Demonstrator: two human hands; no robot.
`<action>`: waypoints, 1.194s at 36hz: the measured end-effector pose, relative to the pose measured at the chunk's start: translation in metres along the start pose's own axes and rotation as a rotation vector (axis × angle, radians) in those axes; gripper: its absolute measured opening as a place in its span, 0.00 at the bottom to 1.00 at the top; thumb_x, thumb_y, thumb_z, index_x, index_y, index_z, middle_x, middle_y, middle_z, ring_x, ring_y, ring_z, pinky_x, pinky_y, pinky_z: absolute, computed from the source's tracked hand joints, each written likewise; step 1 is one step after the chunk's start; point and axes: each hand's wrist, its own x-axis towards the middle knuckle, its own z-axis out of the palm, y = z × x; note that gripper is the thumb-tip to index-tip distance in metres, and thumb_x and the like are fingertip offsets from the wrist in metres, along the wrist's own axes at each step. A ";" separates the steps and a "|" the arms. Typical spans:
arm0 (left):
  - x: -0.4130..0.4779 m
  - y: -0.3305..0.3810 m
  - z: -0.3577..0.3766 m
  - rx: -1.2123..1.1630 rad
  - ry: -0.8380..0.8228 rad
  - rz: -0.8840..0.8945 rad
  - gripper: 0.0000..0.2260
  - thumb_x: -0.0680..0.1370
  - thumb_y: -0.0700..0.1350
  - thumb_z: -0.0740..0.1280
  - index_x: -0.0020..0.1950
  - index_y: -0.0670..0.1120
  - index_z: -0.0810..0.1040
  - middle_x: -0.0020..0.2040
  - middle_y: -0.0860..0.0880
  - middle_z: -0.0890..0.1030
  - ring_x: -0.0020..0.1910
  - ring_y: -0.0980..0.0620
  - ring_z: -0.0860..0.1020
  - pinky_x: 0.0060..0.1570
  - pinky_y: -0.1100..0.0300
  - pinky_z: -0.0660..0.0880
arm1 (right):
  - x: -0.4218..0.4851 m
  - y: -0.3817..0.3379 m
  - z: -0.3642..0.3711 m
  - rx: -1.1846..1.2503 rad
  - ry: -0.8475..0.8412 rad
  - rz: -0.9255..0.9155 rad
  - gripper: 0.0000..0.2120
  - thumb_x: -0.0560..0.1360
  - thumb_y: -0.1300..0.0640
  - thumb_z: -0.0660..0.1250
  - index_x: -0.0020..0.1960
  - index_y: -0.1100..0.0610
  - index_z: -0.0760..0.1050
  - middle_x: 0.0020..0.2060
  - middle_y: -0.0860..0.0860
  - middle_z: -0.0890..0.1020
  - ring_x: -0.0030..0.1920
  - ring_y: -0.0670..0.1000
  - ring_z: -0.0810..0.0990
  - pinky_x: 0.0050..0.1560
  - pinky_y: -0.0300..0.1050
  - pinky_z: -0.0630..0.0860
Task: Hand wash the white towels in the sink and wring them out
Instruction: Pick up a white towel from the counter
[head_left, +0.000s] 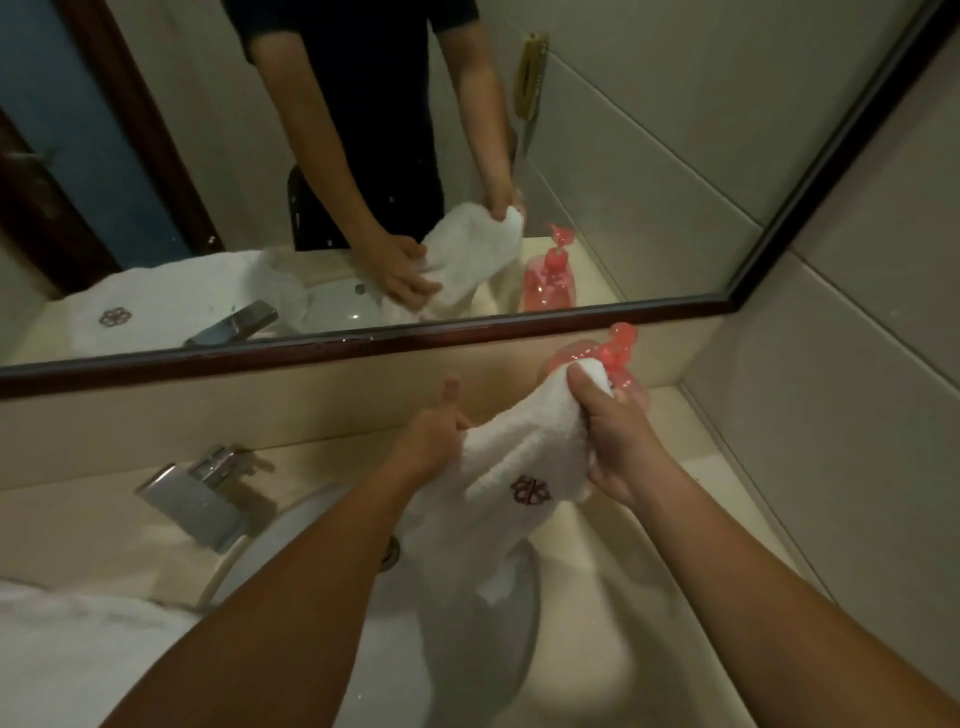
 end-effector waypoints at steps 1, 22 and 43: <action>0.003 0.000 0.002 -0.007 -0.057 -0.037 0.53 0.73 0.78 0.33 0.57 0.43 0.86 0.55 0.41 0.85 0.56 0.45 0.81 0.66 0.42 0.75 | 0.000 0.002 -0.004 0.020 0.014 0.007 0.05 0.83 0.53 0.71 0.58 0.49 0.77 0.57 0.61 0.86 0.60 0.61 0.86 0.65 0.64 0.81; 0.040 0.026 0.048 -0.134 -0.105 0.015 0.38 0.73 0.75 0.39 0.51 0.52 0.80 0.53 0.48 0.81 0.57 0.50 0.79 0.66 0.53 0.71 | 0.031 0.006 -0.059 -0.044 0.144 0.042 0.18 0.83 0.59 0.69 0.72 0.59 0.76 0.58 0.60 0.87 0.58 0.61 0.87 0.66 0.63 0.81; 0.064 0.073 0.071 -0.366 -0.129 -0.108 0.46 0.70 0.85 0.50 0.64 0.52 0.85 0.63 0.48 0.86 0.66 0.45 0.81 0.74 0.43 0.71 | 0.064 -0.085 -0.059 -0.540 0.060 0.074 0.29 0.61 0.26 0.80 0.48 0.49 0.90 0.53 0.53 0.89 0.60 0.60 0.86 0.73 0.64 0.75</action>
